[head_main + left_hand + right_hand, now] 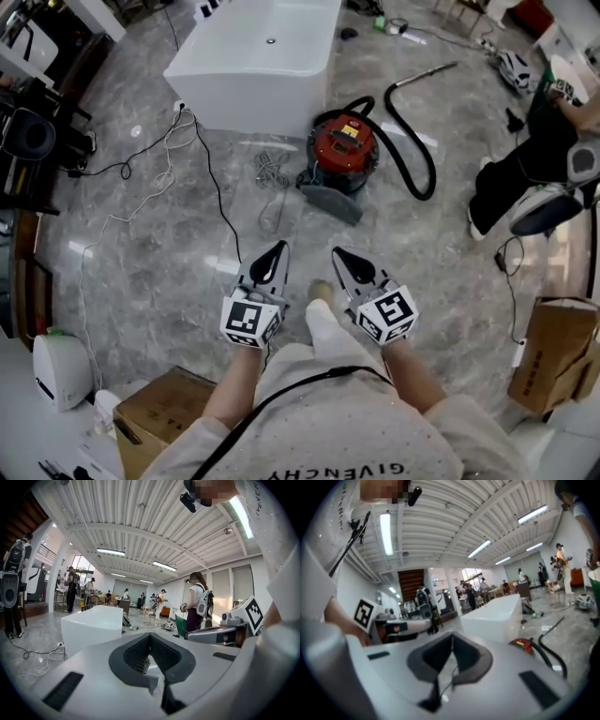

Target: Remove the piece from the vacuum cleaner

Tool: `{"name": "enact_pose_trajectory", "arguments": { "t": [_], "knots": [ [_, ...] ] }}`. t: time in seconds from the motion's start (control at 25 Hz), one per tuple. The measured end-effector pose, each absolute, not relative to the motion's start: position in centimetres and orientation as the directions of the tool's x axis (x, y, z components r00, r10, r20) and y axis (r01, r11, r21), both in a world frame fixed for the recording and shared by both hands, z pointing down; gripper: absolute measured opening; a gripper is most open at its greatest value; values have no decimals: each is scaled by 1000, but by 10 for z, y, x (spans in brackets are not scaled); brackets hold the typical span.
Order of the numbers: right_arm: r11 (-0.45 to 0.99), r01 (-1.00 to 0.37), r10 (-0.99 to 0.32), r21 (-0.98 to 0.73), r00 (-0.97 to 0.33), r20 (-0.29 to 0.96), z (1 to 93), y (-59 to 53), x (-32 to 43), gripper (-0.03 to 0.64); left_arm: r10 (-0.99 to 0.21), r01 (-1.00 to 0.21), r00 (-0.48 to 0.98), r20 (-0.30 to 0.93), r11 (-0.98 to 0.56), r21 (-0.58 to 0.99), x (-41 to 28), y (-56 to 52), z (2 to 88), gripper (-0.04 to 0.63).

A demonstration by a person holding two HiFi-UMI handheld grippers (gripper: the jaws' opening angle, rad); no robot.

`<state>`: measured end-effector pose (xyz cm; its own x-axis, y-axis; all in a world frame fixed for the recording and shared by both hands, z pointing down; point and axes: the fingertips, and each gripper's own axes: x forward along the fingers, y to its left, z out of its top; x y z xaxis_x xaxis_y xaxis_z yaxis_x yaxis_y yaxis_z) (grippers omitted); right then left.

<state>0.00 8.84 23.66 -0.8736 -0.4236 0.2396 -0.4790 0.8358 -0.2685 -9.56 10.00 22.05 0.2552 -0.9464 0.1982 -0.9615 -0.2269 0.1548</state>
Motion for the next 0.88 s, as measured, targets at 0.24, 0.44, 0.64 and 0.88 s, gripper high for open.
{"name": "enact_pose_trajectory", "arguments": {
  "t": [0.24, 0.44, 0.64, 0.88],
  "knots": [
    [820, -515, -456, -250, -852, 259, 244, 53, 4, 15, -935, -951, 292, 201, -261, 164, -97, 65, 224, 20],
    [786, -560, -490, -263, -823, 288, 254, 35, 14, 15, -915, -941, 334, 227, -309, 139, -93, 38, 227, 20],
    [764, -589, -496, -264, -798, 343, 285, 21, 17, 15, -856, -901, 434, 280, -418, 116, -80, 7, 256, 21],
    [712, -641, -524, -287, -756, 391, 318, -12, 10, 15, -819, -867, 499, 284, -472, 161, -76, -46, 289, 21]
  ]
}}
